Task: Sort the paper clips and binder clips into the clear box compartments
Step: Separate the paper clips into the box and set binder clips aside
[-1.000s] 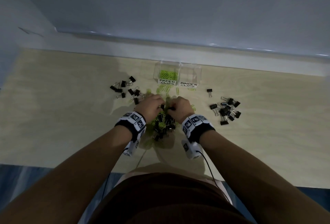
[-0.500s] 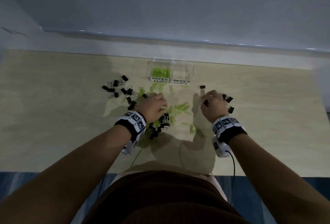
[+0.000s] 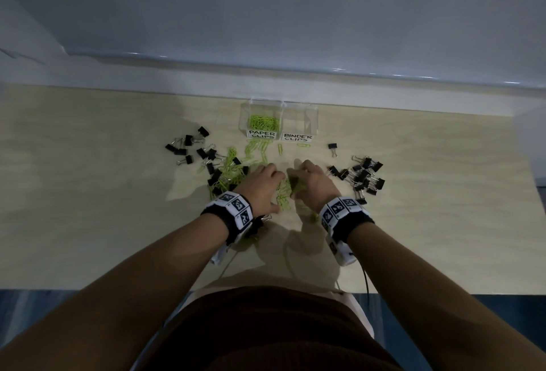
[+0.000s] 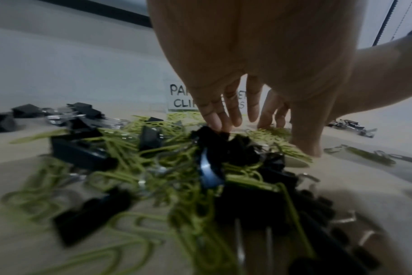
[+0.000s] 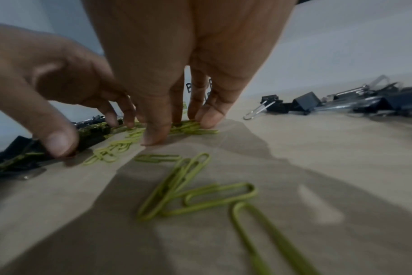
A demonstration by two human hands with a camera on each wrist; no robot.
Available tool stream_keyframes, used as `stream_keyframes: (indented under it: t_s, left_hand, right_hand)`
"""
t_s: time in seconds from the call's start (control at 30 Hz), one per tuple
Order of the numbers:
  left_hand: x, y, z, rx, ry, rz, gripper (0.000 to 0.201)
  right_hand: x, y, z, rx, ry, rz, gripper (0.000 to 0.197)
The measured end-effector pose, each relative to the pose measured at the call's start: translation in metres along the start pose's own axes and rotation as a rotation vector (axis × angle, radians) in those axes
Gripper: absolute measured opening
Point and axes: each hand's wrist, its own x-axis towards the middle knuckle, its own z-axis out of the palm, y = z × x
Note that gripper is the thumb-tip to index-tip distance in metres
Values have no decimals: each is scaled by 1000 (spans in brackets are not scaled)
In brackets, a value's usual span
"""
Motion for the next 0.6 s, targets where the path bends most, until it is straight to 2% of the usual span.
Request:
stream_keyframes:
  t_s: [0.03, 0.1, 0.3, 0.4, 0.5, 0.6]
  left_hand:
    - [4, 5, 2, 26, -10, -13, 78]
    - [11, 10, 4, 31, -16, -47, 83]
    - [24, 8, -4, -91, -37, -64, 47]
    - [27, 10, -8, -101, -74, -62, 33]
    - [30, 15, -11, -7, -83, -30, 22]
    - [31, 18, -15, 129, -78, 8, 22]
  right_hand:
    - [1, -1, 0, 22, 11, -5, 53]
    - [3, -5, -1, 54, 30, -6, 42]
    - [-1, -3, -4, -34, 50, -55, 27]
    - [-1, 5, -3, -165, 31, -51, 31]
    - [3, 12, -5, -253, -7, -20, 44]
    - [9, 17, -8, -154, 33, 23, 34]
